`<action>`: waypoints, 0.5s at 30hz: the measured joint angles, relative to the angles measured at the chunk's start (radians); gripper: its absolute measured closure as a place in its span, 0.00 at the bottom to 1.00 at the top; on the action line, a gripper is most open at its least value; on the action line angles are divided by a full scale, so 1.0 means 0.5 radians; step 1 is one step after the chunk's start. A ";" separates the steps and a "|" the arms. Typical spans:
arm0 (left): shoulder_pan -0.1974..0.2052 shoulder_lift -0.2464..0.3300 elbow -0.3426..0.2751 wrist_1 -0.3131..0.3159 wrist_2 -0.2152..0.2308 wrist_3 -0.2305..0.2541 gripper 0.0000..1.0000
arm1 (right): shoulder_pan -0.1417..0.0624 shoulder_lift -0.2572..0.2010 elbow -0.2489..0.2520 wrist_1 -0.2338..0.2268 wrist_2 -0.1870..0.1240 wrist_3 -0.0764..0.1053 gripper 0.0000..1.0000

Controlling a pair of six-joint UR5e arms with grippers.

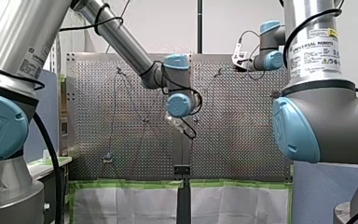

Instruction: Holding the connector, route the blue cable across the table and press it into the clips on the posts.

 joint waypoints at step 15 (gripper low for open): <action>0.027 -0.251 -0.251 0.251 -0.093 0.088 0.00 | -0.007 0.005 0.001 -0.004 0.005 0.000 1.00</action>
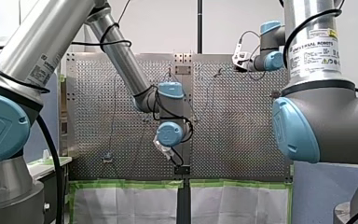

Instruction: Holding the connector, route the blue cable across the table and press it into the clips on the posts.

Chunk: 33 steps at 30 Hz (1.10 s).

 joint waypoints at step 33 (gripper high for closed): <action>0.479 -0.090 -0.579 0.458 0.175 0.518 0.00 | 0.001 0.004 0.017 0.005 0.013 0.000 1.00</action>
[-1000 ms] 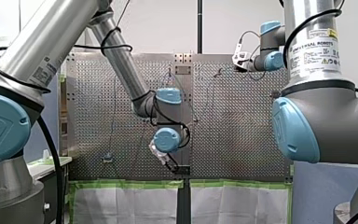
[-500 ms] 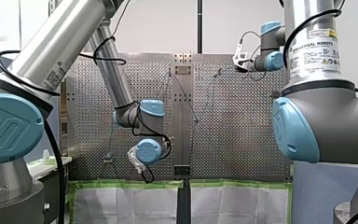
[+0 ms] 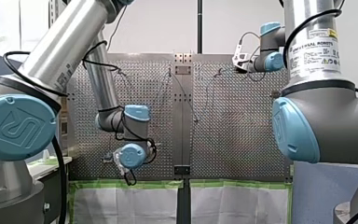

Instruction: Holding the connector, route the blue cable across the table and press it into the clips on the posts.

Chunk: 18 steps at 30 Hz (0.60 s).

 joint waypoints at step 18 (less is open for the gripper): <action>0.076 0.001 -0.258 0.165 0.225 0.257 0.00 | 0.003 0.000 0.001 0.006 0.000 0.003 1.00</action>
